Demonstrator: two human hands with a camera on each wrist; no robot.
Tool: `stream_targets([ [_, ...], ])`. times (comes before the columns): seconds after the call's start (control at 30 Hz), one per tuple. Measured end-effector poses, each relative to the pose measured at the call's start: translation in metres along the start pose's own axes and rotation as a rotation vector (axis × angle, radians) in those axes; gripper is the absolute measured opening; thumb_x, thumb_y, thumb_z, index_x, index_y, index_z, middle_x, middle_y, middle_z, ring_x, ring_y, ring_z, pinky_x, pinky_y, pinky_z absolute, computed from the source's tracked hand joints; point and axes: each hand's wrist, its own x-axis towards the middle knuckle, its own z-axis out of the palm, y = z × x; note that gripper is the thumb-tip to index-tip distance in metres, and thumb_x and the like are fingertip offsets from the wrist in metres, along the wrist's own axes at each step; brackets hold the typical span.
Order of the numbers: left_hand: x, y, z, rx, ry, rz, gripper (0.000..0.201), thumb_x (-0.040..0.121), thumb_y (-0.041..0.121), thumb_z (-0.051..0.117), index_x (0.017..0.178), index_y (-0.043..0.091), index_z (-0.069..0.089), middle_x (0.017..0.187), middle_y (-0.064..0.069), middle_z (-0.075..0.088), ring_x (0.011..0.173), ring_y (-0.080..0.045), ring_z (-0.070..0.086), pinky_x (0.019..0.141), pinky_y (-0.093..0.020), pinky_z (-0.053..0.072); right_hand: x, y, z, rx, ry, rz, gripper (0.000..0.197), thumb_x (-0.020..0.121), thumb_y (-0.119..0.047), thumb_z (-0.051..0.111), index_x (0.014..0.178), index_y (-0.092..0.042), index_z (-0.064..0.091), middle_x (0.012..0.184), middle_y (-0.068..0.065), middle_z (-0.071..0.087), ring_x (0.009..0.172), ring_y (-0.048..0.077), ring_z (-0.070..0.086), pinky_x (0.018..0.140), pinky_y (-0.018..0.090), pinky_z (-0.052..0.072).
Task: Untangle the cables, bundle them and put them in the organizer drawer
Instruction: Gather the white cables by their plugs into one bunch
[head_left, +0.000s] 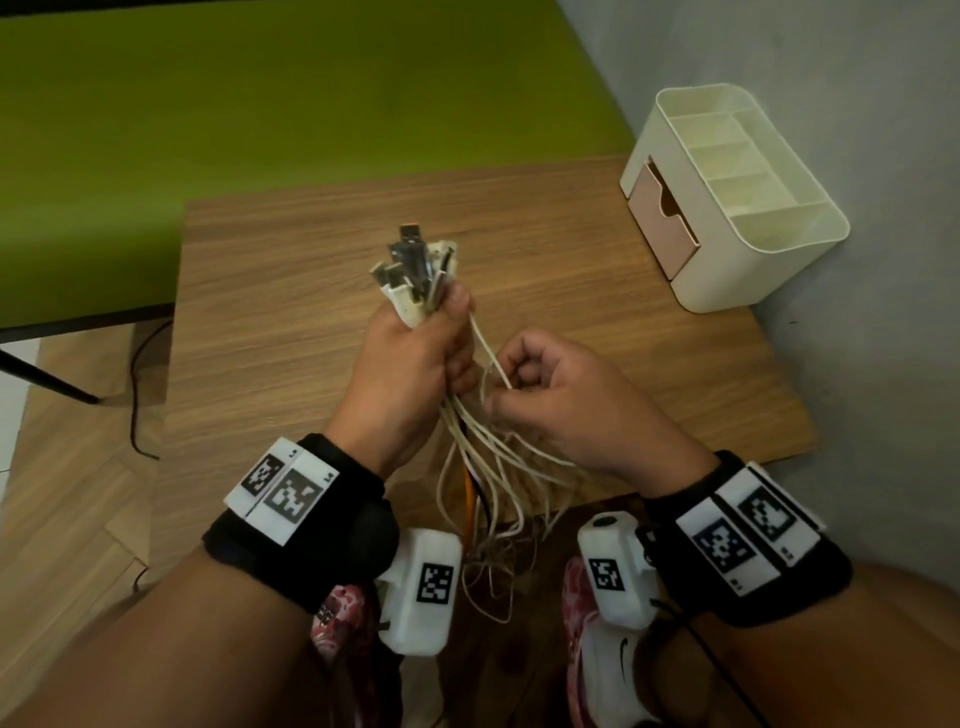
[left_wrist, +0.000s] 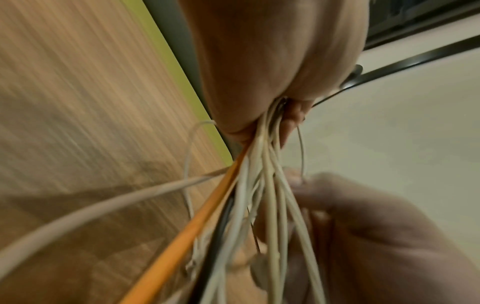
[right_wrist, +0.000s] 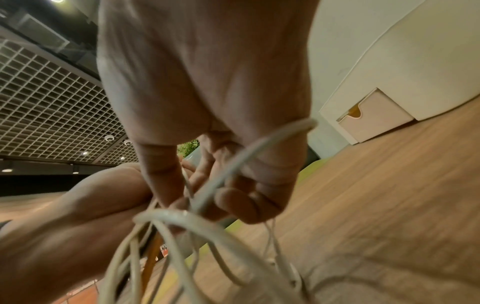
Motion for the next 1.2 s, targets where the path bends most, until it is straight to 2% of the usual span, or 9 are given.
stream_targets([
  [0.2, 0.008, 0.014, -0.016, -0.265, 0.133, -0.060, 0.025, 0.103, 0.030, 0.045, 0.085, 0.016, 0.054, 0.077, 0.000, 0.059, 0.084, -0.018, 0.066, 0.079, -0.039, 0.058, -0.002, 0.001, -0.007, -0.322, -0.166, 0.103, 0.026, 0.089, -0.048, 0.065, 0.082, -0.022, 0.064, 0.076, 0.002, 0.069, 0.063, 0.011, 0.058, 0.063, 0.035, 0.047],
  [0.27, 0.007, 0.020, -0.017, -0.348, 0.088, -0.081, 0.029, 0.104, 0.035, 0.041, 0.083, 0.017, 0.050, 0.066, 0.002, 0.051, 0.065, -0.013, 0.061, 0.066, -0.033, 0.058, -0.003, -0.003, -0.011, -0.202, -0.107, 0.079, 0.022, 0.088, -0.043, 0.069, 0.079, -0.023, 0.065, 0.073, -0.001, 0.069, 0.064, 0.014, 0.063, 0.065, 0.036, 0.051],
  [0.33, 0.007, 0.022, -0.016, -0.408, 0.036, -0.094, 0.033, 0.104, 0.039, 0.038, 0.079, 0.019, 0.045, 0.057, 0.006, 0.036, 0.047, -0.006, 0.039, 0.046, -0.021, 0.043, -0.002, -0.005, -0.019, -0.168, -0.027, 0.030, 0.020, 0.084, -0.040, 0.073, 0.078, -0.023, 0.064, 0.071, -0.004, 0.065, 0.066, 0.014, 0.061, 0.066, 0.036, 0.050],
  [0.43, 0.007, 0.024, -0.017, -0.410, 0.021, -0.113, 0.039, 0.104, 0.042, 0.035, 0.073, 0.019, 0.042, 0.052, 0.008, 0.022, 0.040, -0.003, 0.020, 0.037, -0.017, 0.022, -0.003, -0.006, -0.033, -0.379, -0.023, 0.089, 0.021, 0.084, -0.044, 0.071, 0.079, -0.025, 0.064, 0.074, -0.004, 0.064, 0.067, 0.010, 0.059, 0.062, 0.030, 0.046],
  [0.6, 0.007, 0.026, -0.023, -0.235, 0.088, -0.102, 0.035, 0.102, 0.039, 0.044, 0.071, 0.025, 0.038, 0.053, 0.009, 0.021, 0.043, -0.005, 0.016, 0.037, -0.018, 0.018, -0.004, -0.002, -0.051, -0.511, 0.028, 0.223, 0.030, 0.085, -0.051, 0.067, 0.077, -0.023, 0.068, 0.074, -0.003, 0.068, 0.069, 0.016, 0.063, 0.061, 0.030, 0.045],
  [0.73, 0.003, 0.017, -0.014, 0.047, 0.057, -0.092, 0.025, 0.099, 0.017, 0.056, 0.078, 0.024, 0.044, 0.058, 0.005, 0.024, 0.046, -0.008, 0.020, 0.040, -0.020, 0.022, -0.007, -0.007, -0.047, -0.074, -0.032, -0.020, 0.006, 0.082, -0.023, 0.076, 0.084, -0.022, 0.071, 0.083, -0.005, 0.071, 0.076, 0.014, 0.067, 0.071, 0.028, 0.052],
  [0.9, 0.004, 0.016, -0.012, 0.130, 0.090, -0.112, 0.029, 0.100, 0.019, 0.055, 0.074, 0.024, 0.043, 0.057, 0.004, 0.025, 0.045, -0.009, 0.020, 0.041, -0.020, 0.022, -0.008, -0.008, -0.052, 0.247, -0.178, -0.173, 0.010, 0.075, -0.016, 0.078, 0.081, -0.016, 0.070, 0.071, 0.004, 0.064, 0.059, 0.017, 0.056, 0.055, 0.027, 0.048],
  [1.07, 0.003, 0.013, -0.012, 0.173, 0.013, -0.128, 0.028, 0.095, 0.020, 0.062, 0.070, 0.026, 0.050, 0.056, 0.005, 0.029, 0.044, -0.008, 0.024, 0.041, -0.020, 0.023, -0.004, -0.004, -0.043, 0.082, 0.159, -0.081, 0.005, 0.084, -0.023, 0.075, 0.081, -0.024, 0.071, 0.055, -0.009, 0.056, 0.048, 0.009, 0.047, 0.047, 0.026, 0.039],
  [1.2, -0.006, 0.005, 0.000, 0.258, -0.143, -0.164, 0.014, 0.074, 0.026, 0.081, 0.073, 0.026, 0.067, 0.054, 0.007, 0.042, 0.043, -0.007, 0.032, 0.041, -0.020, 0.026, -0.003, -0.002, -0.028, -0.056, 0.224, -0.091, 0.003, 0.085, -0.029, 0.073, 0.083, -0.030, 0.071, 0.066, -0.014, 0.063, 0.055, -0.002, 0.053, 0.049, 0.013, 0.040],
])
